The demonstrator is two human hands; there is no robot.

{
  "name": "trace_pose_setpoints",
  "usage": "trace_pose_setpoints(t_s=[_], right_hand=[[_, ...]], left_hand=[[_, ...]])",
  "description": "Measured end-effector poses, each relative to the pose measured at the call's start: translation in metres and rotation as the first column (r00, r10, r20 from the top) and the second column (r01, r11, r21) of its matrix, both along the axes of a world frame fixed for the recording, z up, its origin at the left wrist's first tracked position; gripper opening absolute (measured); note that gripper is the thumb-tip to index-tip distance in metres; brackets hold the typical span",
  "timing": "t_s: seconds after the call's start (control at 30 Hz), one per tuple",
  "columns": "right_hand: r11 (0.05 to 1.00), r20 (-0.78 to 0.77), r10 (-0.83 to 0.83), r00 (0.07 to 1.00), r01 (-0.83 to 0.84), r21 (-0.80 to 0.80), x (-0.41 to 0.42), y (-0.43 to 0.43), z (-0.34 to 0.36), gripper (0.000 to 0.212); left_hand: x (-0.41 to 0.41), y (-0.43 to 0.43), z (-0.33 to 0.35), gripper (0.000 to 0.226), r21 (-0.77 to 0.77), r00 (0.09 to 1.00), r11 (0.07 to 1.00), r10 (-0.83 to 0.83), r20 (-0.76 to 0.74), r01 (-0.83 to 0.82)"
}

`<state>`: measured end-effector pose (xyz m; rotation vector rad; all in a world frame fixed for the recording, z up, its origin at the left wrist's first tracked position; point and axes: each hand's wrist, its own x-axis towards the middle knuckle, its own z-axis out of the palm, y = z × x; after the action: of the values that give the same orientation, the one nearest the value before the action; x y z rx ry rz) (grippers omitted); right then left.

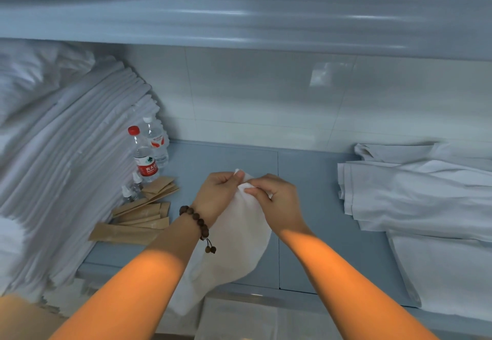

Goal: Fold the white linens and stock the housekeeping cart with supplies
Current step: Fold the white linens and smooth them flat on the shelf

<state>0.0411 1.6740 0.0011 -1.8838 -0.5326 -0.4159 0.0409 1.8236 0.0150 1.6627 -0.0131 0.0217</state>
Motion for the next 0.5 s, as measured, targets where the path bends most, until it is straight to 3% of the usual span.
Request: trace_pose_setpoints(t_s=[0.27, 0.37, 0.5], right_hand=[[0.987, -0.166, -0.092, 0.982, 0.112, 0.114, 0.001, 0.007, 0.007, 0.011], [0.976, -0.197, -0.095, 0.976, 0.129, 0.173, 0.002, 0.005, 0.008, 0.017], [0.993, -0.214, -0.058, 0.975, 0.078, 0.088, 0.002, 0.001, 0.013, 0.028]], left_hand=[[-0.008, 0.0, 0.002, 0.041, -0.058, 0.992, 0.99, -0.129, 0.001, 0.129], [-0.014, 0.002, 0.003, 0.027, 0.06, 0.973, 0.974, -0.222, 0.059, 0.219], [-0.013, 0.006, 0.002, 0.018, 0.178, 0.952, 0.948, -0.286, 0.106, 0.265]])
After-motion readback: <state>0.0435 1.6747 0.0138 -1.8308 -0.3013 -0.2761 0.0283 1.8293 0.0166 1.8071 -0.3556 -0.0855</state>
